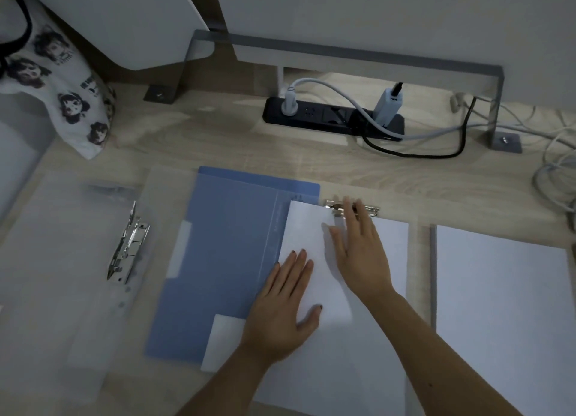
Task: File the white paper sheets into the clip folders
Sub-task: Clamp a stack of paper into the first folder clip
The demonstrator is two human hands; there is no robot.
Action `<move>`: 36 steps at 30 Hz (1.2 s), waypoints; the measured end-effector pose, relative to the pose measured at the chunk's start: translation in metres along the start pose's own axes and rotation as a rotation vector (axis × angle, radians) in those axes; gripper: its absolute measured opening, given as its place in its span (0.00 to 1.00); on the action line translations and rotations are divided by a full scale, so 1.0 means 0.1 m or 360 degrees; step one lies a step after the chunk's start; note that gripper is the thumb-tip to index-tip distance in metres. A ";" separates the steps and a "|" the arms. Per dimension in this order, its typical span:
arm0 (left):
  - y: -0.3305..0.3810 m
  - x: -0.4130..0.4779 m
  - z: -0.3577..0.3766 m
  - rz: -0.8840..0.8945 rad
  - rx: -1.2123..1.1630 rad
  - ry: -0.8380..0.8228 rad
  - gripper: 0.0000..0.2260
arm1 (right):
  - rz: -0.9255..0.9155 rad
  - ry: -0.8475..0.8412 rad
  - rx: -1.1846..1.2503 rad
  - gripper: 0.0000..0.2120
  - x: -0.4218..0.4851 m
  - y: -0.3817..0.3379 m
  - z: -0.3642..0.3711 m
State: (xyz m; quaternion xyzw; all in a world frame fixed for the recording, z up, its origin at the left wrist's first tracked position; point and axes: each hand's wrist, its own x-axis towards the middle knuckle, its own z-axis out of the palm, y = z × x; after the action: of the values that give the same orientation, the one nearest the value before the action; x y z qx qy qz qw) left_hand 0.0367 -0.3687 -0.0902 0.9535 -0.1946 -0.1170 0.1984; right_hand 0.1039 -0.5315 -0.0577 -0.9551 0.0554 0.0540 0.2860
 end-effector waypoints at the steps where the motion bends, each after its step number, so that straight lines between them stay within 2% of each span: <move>1: 0.00 0.00 0.01 0.0003 0.0021 -0.0005 0.29 | 0.0062 0.0025 0.0090 0.28 -0.12 0.05 -0.10; 5: 0.01 -0.02 0.00 -0.0025 0.0129 -0.0027 0.27 | 0.0364 0.0116 0.0230 0.25 -0.73 0.46 -0.53; 8: 0.29 -0.07 0.02 -0.0168 0.0053 0.0086 0.24 | 0.0590 0.0263 0.0146 0.21 -1.14 0.86 -0.77; 10: 0.72 -0.08 0.01 -0.0251 -0.0196 0.0159 0.22 | 0.0696 0.0342 0.0101 0.19 -1.33 1.07 -0.88; 12: 1.16 -0.06 0.00 -0.0287 -0.0576 0.0099 0.20 | 0.0728 0.0317 0.0121 0.18 -1.43 1.20 -0.90; 14: 1.54 0.00 0.06 -0.0325 -0.0958 -0.0086 0.20 | 0.0749 0.0250 0.0165 0.18 -1.49 1.29 -0.88; 18: 2.03 0.22 0.15 -0.0712 -0.1489 -0.0447 0.20 | 0.0802 0.0225 0.0224 0.18 -1.52 1.35 -0.83; 24: 2.19 0.50 0.11 -0.1050 -0.1641 -0.0415 0.08 | 0.0764 0.0139 0.0229 0.20 -1.53 1.32 -0.84; 28: 2.25 0.60 0.07 -0.1119 -0.1600 -0.0423 0.01 | 0.0740 0.0105 0.0214 0.21 -1.53 1.32 -0.87; 32: 2.26 0.62 0.09 -0.1163 -0.1636 -0.0447 0.09 | 0.0731 0.0093 0.0259 0.22 -1.53 1.31 -0.89; 36: 2.25 0.50 0.07 -0.1112 -0.1878 -0.0538 0.10 | 0.0802 0.0084 0.0438 0.24 -1.50 1.30 -0.93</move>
State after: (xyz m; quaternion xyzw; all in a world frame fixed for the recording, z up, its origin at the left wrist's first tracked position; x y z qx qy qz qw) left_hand 0.0065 -0.5818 -0.0089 0.6622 0.1906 -0.4064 0.6000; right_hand -0.0553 -0.6798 -0.0300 -0.8645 0.3053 0.0906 0.3889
